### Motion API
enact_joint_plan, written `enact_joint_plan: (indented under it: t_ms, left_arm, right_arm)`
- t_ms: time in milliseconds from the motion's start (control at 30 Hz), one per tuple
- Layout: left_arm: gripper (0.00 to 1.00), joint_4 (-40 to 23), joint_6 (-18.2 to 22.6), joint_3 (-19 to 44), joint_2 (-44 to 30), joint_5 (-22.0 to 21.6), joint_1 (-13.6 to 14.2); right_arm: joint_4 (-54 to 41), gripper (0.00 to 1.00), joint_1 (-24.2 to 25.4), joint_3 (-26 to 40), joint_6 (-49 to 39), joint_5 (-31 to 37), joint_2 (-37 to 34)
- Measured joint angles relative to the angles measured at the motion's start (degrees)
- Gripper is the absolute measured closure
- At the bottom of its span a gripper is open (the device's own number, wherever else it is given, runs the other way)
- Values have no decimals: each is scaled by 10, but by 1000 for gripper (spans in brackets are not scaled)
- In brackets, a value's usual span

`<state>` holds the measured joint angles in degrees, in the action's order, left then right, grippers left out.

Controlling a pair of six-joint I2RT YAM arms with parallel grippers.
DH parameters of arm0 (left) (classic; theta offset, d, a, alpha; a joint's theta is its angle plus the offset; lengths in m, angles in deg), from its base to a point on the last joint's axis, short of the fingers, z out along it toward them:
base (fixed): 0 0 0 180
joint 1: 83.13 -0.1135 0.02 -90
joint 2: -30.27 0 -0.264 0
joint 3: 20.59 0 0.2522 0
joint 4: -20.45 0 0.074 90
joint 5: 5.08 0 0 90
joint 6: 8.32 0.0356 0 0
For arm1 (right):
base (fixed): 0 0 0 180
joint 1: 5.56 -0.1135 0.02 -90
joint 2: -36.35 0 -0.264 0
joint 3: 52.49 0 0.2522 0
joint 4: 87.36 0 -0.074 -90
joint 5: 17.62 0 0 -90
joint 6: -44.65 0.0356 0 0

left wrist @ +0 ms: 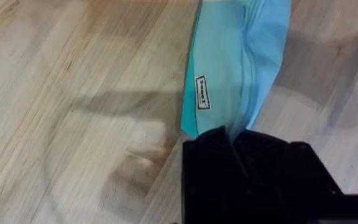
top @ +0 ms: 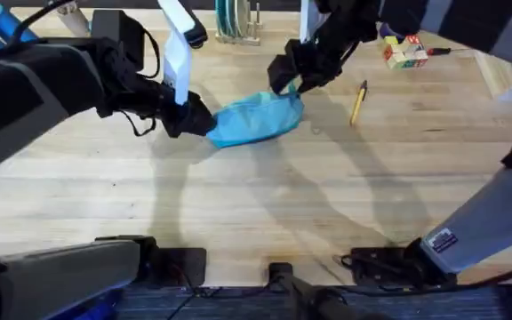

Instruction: Unzip the bag, pick up the pens from the table one at a time and place them inside, then zip the bag closed.

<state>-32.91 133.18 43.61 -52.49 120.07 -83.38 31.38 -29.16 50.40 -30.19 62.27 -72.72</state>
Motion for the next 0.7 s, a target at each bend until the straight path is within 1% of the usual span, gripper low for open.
enact_joint_plan:
  t_ms: [33,67,167,200,700]
  left_arm:
    - [959,0,0,0,0,0,0]
    - [959,0,0,0,0,0,0]
    - [959,0,0,0,0,0,0]
    - [959,0,0,0,0,0,0]
    - [959,0,0,0,0,0,0]
  right_arm:
    - [-1,646,0,0,0,0,-1]
    - [-3,734,0,0,1,3,-3]
    - [-3,922,1,0,1,5,-8]
    - [-3,955,1,0,1,6,-9]
    - [-3,970,1,0,-12,13,-9]
